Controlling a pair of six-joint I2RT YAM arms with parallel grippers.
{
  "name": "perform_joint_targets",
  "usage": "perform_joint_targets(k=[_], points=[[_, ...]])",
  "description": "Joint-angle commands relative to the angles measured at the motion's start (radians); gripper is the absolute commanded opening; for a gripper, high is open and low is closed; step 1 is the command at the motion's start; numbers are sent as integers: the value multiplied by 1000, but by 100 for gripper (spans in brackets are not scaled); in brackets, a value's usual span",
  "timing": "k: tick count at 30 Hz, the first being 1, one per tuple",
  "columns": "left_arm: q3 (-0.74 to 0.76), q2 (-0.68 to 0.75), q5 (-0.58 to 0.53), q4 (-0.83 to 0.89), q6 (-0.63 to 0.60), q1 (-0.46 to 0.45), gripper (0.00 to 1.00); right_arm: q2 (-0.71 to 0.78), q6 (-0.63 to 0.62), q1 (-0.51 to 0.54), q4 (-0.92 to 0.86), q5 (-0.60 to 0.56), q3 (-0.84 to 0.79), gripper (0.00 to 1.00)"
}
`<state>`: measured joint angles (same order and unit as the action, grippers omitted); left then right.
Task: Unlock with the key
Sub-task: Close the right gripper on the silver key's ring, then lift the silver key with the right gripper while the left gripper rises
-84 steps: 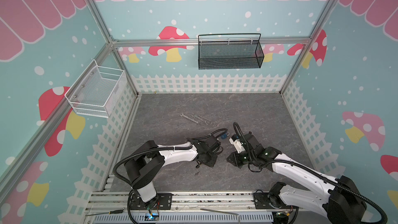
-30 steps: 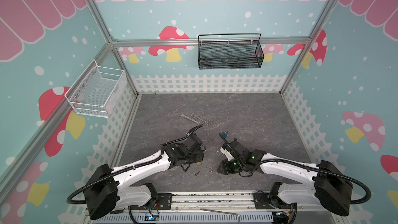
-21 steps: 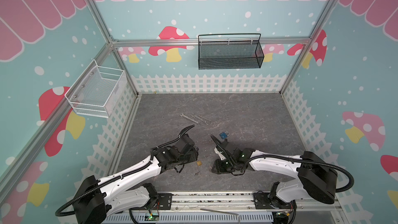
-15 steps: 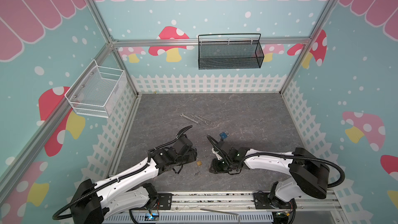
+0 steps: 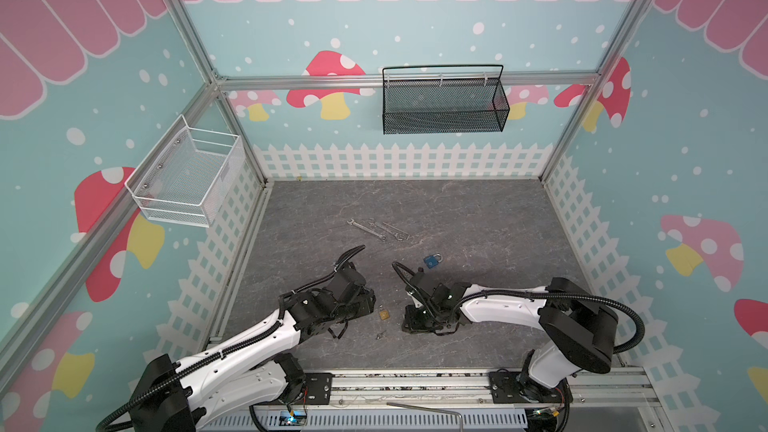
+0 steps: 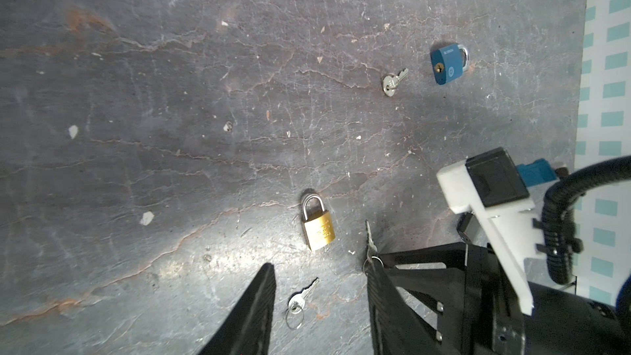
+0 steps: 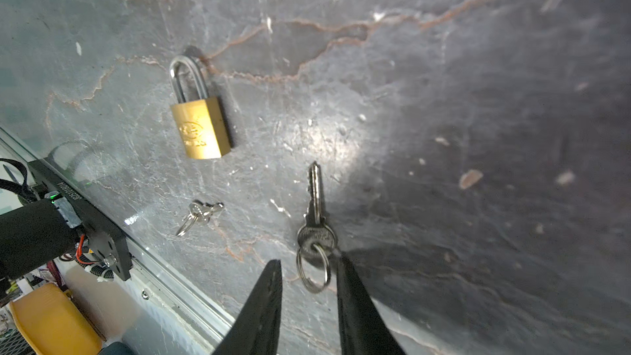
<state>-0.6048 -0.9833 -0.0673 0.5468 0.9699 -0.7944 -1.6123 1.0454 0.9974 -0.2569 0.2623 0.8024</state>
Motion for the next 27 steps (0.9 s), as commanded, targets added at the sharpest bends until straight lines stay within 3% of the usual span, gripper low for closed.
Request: perform_joint_targets(k=[1, 27], points=[[19, 11, -2, -11, 21, 6, 45, -46, 11, 9, -14, -22, 18, 29], [27, 12, 77, -120, 92, 12, 46, -42, -84, 7, -41, -96, 54, 0]])
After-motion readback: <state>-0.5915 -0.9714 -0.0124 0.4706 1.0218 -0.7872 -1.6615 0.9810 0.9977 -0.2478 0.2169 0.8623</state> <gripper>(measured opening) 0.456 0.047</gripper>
